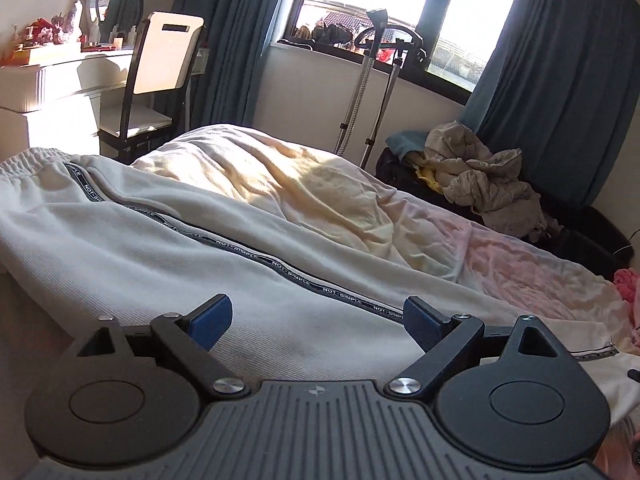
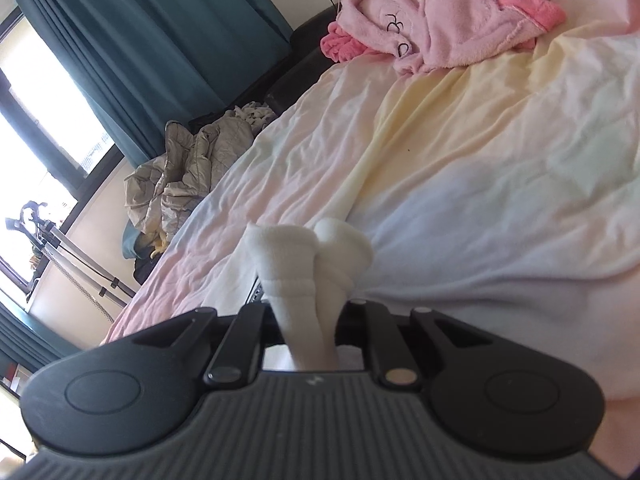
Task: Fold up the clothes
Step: 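Lift both cuffs with the right gripper and carry them toward the waistband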
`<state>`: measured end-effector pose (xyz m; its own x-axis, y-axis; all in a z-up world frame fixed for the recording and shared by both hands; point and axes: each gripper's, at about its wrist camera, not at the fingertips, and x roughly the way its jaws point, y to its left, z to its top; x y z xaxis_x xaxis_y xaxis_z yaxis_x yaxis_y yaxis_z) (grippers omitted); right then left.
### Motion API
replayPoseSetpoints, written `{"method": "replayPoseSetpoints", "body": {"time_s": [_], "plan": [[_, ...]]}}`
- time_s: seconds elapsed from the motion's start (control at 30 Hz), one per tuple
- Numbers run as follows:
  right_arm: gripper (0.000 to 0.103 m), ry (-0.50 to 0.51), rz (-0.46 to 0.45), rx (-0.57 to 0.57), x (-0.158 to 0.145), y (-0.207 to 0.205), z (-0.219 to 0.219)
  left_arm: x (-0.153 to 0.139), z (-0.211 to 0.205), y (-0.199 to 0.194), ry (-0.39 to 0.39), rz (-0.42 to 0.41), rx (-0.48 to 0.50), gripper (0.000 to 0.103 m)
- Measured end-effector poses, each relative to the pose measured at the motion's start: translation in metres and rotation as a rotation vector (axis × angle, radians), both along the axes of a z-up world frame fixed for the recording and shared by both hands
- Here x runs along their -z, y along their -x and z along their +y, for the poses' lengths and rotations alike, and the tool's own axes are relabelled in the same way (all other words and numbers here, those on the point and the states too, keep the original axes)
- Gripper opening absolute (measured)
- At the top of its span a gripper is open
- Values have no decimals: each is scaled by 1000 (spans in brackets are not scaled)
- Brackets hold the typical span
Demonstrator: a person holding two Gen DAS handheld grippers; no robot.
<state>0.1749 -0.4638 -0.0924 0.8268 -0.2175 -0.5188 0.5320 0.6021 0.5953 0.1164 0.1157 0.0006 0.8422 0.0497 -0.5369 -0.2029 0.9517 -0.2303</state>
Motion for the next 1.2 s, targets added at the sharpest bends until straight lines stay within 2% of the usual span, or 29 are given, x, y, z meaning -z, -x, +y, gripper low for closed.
{"method": "replayPoseSetpoints", "body": {"time_s": [0.13,0.43,0.53,0.67,0.83,0.93,1.07,1.2], "plan": [[12,-70,-3,28,7,1,-8,21,-17,-20,-46,25,-3,94],[12,-14,1,34,-1,0,3,43,-44,-31,-240,66,9,97],[12,-24,-2,38,-3,1,4,37,-43,-26,-208,30,-4,97],[12,-41,-40,32,-11,5,7,29,-45,-18,-164,-7,27,97],[12,-21,-40,26,-14,2,12,40,-51,-22,-214,33,41,97],[12,-12,-36,23,-15,2,13,37,-59,-20,-257,21,50,97],[12,10,-32,22,-15,2,15,35,-66,-19,-264,8,82,97],[12,48,-30,17,-16,-1,17,43,-66,-27,-293,62,81,97]]}}
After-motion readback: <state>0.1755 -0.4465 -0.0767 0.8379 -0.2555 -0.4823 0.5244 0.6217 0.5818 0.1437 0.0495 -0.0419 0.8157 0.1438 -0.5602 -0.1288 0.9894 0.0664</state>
